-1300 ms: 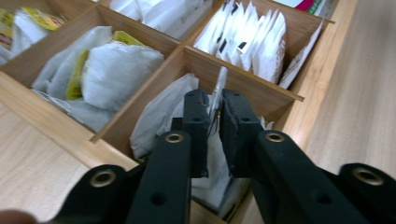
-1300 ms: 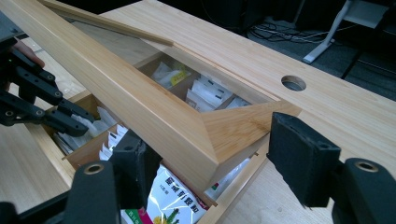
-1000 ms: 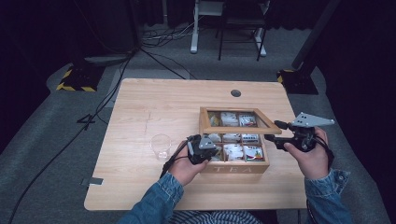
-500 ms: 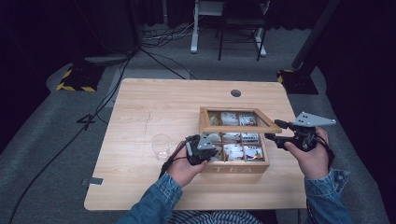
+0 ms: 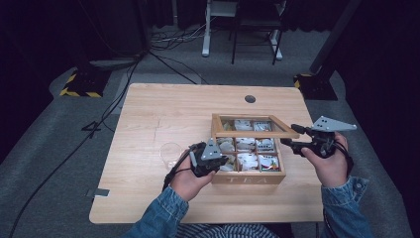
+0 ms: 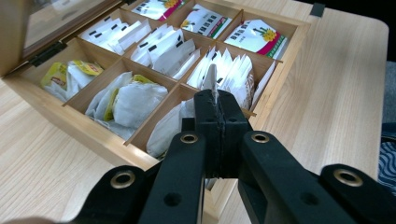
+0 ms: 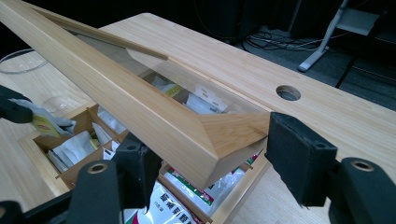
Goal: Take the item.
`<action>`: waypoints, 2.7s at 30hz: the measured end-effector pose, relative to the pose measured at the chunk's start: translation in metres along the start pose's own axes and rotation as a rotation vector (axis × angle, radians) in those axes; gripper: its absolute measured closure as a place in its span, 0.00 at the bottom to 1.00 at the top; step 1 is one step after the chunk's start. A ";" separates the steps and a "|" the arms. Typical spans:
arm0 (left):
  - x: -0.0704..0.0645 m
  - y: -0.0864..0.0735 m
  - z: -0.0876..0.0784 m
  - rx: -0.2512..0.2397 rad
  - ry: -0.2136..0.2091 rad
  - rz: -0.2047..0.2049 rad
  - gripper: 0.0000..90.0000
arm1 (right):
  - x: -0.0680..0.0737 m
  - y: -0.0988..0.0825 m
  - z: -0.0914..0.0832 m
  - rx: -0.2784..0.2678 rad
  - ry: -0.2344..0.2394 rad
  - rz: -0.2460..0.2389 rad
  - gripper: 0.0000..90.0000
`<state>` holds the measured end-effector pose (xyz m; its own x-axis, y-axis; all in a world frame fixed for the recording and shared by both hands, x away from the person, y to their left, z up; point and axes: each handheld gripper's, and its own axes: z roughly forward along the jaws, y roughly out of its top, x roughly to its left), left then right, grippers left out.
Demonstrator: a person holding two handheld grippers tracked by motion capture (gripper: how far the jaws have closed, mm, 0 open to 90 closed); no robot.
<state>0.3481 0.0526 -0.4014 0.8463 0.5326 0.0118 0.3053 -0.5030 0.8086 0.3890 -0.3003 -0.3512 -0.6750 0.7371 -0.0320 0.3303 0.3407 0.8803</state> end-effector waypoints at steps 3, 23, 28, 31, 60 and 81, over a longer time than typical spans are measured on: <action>0.003 0.001 -0.009 -0.012 0.009 -0.010 0.99 | 0.000 0.000 0.001 -0.003 -0.003 0.002 0.41; 0.025 -0.002 -0.054 -0.039 0.077 -0.079 0.99 | -0.001 -0.001 0.002 -0.013 -0.001 0.013 0.41; 0.032 -0.004 -0.063 -0.039 0.105 -0.094 0.99 | -0.002 -0.001 0.001 -0.019 -0.002 0.011 0.42; 0.036 -0.006 -0.067 -0.038 0.126 -0.100 0.99 | -0.002 -0.001 0.001 -0.022 -0.001 0.013 0.43; 0.070 -0.029 -0.106 0.010 0.235 -0.230 0.99 | -0.004 -0.002 -0.001 -0.031 0.003 0.023 0.44; 0.083 -0.045 -0.096 0.167 0.203 -0.282 0.99 | -0.005 -0.002 0.000 -0.026 0.002 0.022 0.44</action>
<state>0.3623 0.1846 -0.3806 0.6206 0.7812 -0.0672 0.5947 -0.4132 0.6896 0.3913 -0.3047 -0.3529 -0.6690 0.7431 -0.0115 0.3277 0.3089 0.8929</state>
